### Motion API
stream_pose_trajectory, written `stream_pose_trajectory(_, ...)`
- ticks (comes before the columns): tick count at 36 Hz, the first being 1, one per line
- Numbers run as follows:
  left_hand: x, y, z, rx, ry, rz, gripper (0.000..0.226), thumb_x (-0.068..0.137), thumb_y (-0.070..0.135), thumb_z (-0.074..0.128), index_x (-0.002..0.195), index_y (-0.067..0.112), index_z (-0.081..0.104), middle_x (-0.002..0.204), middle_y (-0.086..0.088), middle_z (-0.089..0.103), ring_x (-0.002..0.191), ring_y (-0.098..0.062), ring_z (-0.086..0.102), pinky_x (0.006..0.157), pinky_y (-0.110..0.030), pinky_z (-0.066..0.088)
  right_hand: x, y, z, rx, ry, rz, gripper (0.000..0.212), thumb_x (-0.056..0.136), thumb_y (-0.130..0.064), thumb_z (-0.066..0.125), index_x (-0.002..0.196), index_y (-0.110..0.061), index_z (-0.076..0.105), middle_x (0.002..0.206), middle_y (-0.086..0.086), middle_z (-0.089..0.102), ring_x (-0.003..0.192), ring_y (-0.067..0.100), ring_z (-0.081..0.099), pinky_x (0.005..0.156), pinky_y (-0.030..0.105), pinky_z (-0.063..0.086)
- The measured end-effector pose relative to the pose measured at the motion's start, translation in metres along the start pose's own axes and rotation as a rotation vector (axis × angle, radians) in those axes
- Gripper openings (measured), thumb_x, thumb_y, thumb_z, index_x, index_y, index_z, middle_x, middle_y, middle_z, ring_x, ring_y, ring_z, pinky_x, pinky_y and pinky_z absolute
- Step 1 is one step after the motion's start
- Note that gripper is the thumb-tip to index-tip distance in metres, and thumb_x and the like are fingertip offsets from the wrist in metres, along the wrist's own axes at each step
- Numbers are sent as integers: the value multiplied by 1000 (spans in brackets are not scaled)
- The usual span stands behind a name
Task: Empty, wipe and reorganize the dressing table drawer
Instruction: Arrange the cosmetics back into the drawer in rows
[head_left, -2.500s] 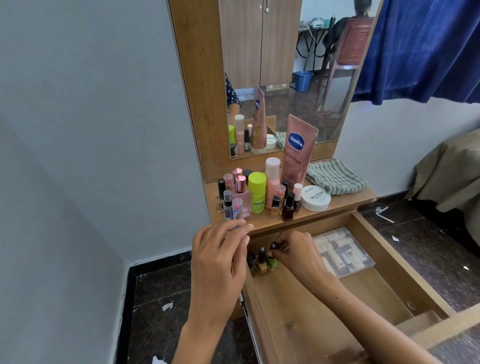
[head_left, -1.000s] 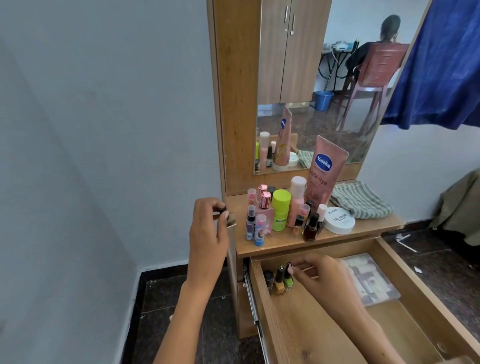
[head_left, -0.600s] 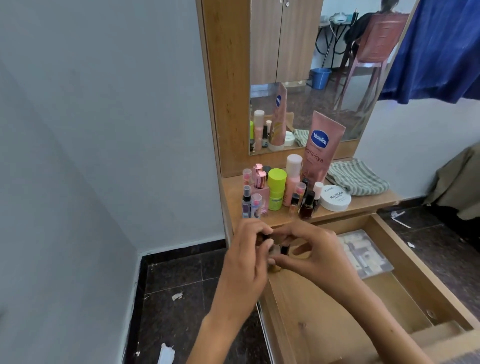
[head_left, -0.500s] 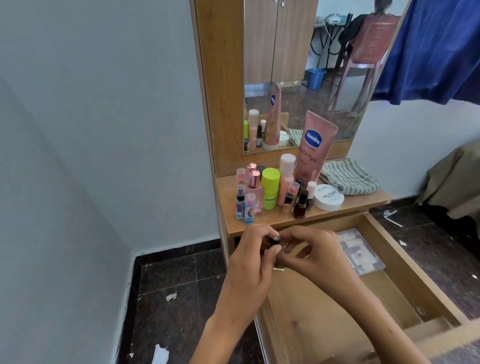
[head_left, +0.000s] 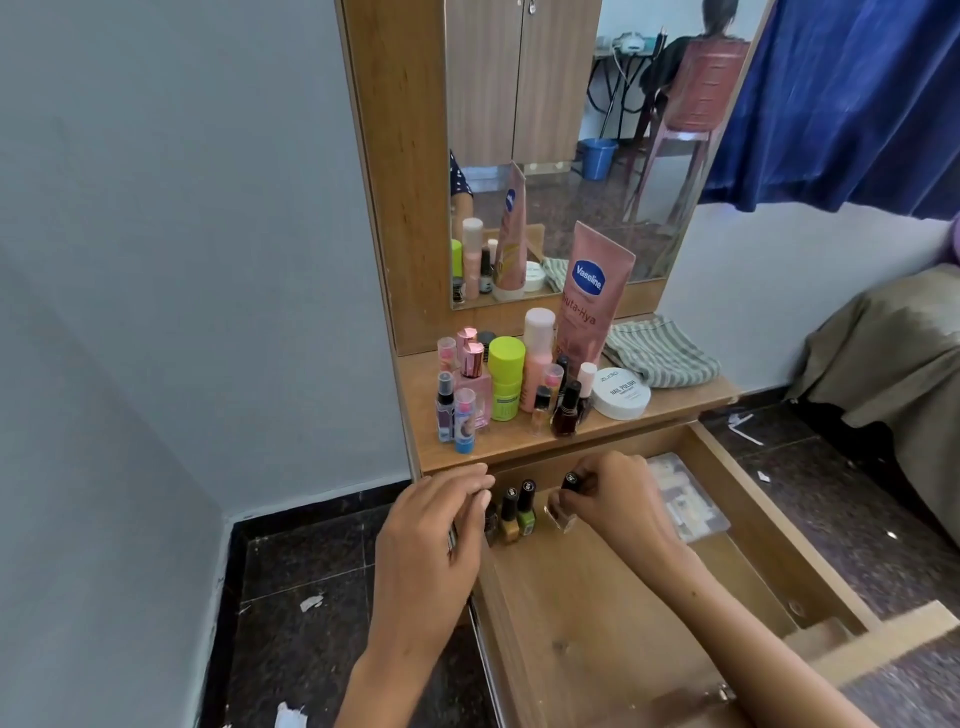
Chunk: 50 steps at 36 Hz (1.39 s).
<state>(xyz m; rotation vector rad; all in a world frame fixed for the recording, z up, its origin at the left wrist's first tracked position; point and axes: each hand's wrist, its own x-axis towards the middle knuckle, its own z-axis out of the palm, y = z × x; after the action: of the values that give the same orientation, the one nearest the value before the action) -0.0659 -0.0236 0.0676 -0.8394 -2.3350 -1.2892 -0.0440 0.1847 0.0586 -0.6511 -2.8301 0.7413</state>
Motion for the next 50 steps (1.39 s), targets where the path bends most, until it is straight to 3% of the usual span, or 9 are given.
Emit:
stream_pose_trajectory(7, -7, -6, 12, 167, -191, 105, 32, 93, 36, 46, 115, 26, 66, 122, 13, 63, 122, 2, 49, 107, -36, 31, 4, -7, 14, 54, 7, 20, 19, 78, -29, 74, 71, -11, 69, 67, 1, 69, 67, 16, 63, 57, 30, 48)
stream_pose_trajectory(13, -15, -5, 27, 363, -430, 197, 40, 88, 38, 38, 109, 25, 70, 121, 7, 64, 118, -2, 53, 104, -36, 32, 2, -3, 16, 128, -112, -5, 11, 80, -24, 73, 86, -14, 74, 82, -1, 73, 78, 11, 66, 71, 27, 52)
stream_pose_trajectory(17, -14, -3, 32, 454, -488, 227, 45, 86, 38, 35, 109, 22, 71, 121, 4, 64, 119, -7, 55, 103, -37, 33, 5, 2, 20, 155, -195, 21, 12, 81, -13, 70, 92, -11, 74, 87, 5, 74, 62, 3, 58, 69, 26, 54)
stream_pose_trajectory(25, -7, -4, 42, 498, -514, 249, 45, 79, 32, 69, 120, 16, 65, 129, -2, 60, 124, -14, 52, 103, -41, 29, 10, 1, 27, 46, -195, -6, 17, 82, -9, 64, 97, -10, 72, 91, 7, 73, 90, 21, 67, 68, 19, 39)
stream_pose_trajectory(28, -3, 1, 43, 501, -616, 201, 51, 87, 31, 65, 134, 14, 52, 142, -3, 47, 136, -14, 36, 109, -41, 14, 9, 1, 22, 2, -198, -15, 24, 84, -12, 64, 108, -12, 70, 102, 5, 72, 97, 19, 66, 71, 19, 42)
stream_pose_trajectory(32, 4, 6, 44, 507, -672, 220, 54, 101, 30, 38, 150, 17, 19, 158, 0, 9, 146, -13, 2, 106, -33, -17, -3, -2, -4, -24, 35, -33, 18, 86, -21, 64, 102, -24, 71, 98, -5, 73, 89, 13, 67, 79, 33, 56)
stream_pose_trajectory(37, 5, 8, 46, 563, -712, 214, 53, 103, 32, 29, 151, 19, 13, 159, 3, -1, 146, -11, -5, 107, -32, -17, -16, -18, -32, 214, 457, -198, 17, 83, -22, 71, 100, -23, 70, 81, -15, 68, 69, 0, 64, 66, 29, 55)
stream_pose_trajectory(42, 9, 11, 47, 572, -729, 185, 51, 103, 31, 28, 151, 19, 16, 159, 5, 1, 145, -10, -8, 108, -32, -16, -10, -27, -34, 143, 472, -274, 44, 85, -27, 71, 128, -25, 58, 97, -6, 61, 64, 2, 59, 62, 29, 55)
stream_pose_trajectory(50, 9, 11, 51, 561, -744, 158, 51, 103, 33, 29, 151, 19, 17, 159, 5, -1, 145, -8, -7, 108, -32, -15, -5, -27, -32, 159, 513, -289, 30, 81, -26, 75, 107, -17, 63, 105, -4, 59, 77, 6, 61, 62, 35, 57)
